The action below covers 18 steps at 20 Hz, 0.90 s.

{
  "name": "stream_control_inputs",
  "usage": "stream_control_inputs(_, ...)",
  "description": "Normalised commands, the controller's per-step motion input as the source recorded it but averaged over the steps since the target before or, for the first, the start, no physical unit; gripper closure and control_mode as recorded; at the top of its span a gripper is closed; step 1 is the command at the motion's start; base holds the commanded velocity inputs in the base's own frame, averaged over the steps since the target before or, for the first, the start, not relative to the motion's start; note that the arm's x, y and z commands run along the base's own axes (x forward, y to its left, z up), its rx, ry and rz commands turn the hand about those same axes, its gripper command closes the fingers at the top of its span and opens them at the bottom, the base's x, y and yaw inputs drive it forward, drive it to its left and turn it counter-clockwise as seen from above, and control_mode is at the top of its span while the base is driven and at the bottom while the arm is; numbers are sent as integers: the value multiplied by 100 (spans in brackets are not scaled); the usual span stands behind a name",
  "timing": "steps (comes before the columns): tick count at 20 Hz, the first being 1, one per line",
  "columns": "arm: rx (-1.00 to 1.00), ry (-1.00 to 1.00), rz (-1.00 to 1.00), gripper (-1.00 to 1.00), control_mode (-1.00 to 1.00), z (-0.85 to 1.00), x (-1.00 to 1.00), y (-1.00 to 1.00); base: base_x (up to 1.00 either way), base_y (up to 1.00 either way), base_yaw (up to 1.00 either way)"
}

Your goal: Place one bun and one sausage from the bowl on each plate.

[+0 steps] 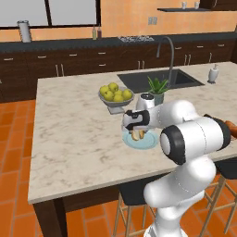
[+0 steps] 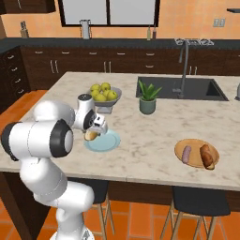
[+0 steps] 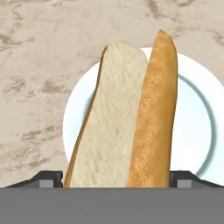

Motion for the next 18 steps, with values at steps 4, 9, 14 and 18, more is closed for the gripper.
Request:
stream_control_inputs(4, 0, 11, 0, 100, -100, -23, 0, 0, 0, 0, 0)
stream_control_inputs(9, 0, 2, 0, 100, -100, -22, 0, 0, 0, 0, 0)
stream_control_inputs(14, 0, 0, 0, -100, -100, -5, 0, 0, 0, 0, 0)
stream_control_inputs(18, 0, 0, 0, -100, -100, 0, 0, 0, 0, 0, 0)
